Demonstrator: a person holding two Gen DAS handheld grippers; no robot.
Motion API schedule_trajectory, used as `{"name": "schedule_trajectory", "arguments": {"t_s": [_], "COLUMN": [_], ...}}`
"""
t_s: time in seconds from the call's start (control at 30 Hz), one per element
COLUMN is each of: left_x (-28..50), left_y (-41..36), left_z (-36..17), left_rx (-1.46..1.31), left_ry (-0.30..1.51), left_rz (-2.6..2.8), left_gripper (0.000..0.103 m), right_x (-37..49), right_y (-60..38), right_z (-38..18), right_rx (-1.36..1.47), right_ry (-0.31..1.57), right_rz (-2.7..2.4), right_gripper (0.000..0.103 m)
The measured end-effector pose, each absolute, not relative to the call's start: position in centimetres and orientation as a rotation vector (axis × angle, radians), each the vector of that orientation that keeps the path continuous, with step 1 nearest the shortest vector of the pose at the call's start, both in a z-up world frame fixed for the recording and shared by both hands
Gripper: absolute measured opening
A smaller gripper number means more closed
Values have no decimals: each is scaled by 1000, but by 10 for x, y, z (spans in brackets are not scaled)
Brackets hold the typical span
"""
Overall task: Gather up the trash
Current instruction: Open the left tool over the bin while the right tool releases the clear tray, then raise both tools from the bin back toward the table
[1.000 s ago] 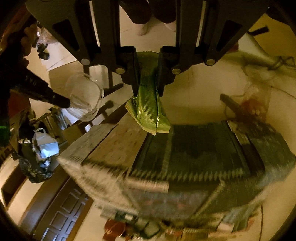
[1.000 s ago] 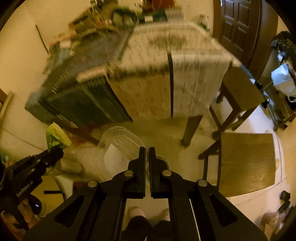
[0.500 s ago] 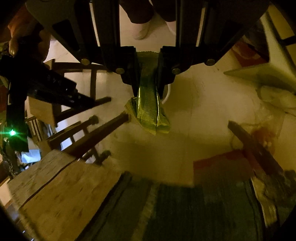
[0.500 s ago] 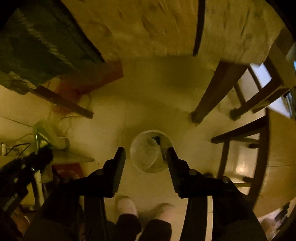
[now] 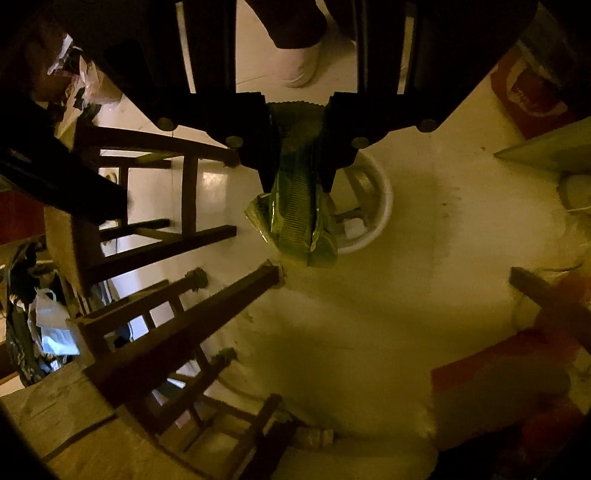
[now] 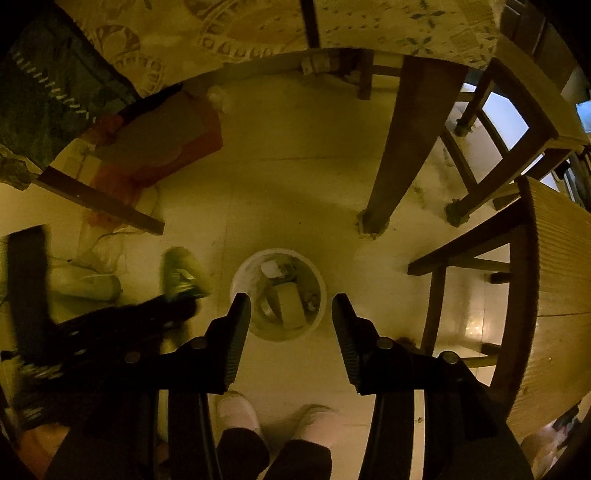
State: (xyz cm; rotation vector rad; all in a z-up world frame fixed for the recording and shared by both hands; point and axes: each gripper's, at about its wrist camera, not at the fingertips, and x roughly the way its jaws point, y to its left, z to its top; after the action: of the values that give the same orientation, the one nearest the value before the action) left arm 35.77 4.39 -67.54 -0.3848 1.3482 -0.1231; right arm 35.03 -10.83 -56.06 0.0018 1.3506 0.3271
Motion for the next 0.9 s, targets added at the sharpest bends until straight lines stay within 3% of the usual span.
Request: {"name": "schedule_trajectory", "arguments": {"t_s": [0.17, 0.27, 0.5, 0.73, 0.9], "left_x": [373, 380, 378, 368, 358], "left_y": [43, 42, 50, 52, 60], "left_z": [-717, -740, -765, -714, -630], "left_rx": [-387, -358, -377, -358, -321], "left_ry": [1388, 1439, 1478, 1426, 1341], "left_rz": [-116, -99, -55, -33, -40], "left_gripper": [32, 53, 54, 54, 54], "right_x": [352, 351, 347, 344, 340], "right_y": [-119, -123, -129, -125, -117], "right_z": [-571, -575, -577, -550, -499], "right_rx": [30, 42, 57, 27, 19], "right_ry": [1326, 1317, 1318, 1315, 1270], "right_rz": [314, 306, 299, 328, 350], "right_gripper": [42, 42, 42, 42, 42]}}
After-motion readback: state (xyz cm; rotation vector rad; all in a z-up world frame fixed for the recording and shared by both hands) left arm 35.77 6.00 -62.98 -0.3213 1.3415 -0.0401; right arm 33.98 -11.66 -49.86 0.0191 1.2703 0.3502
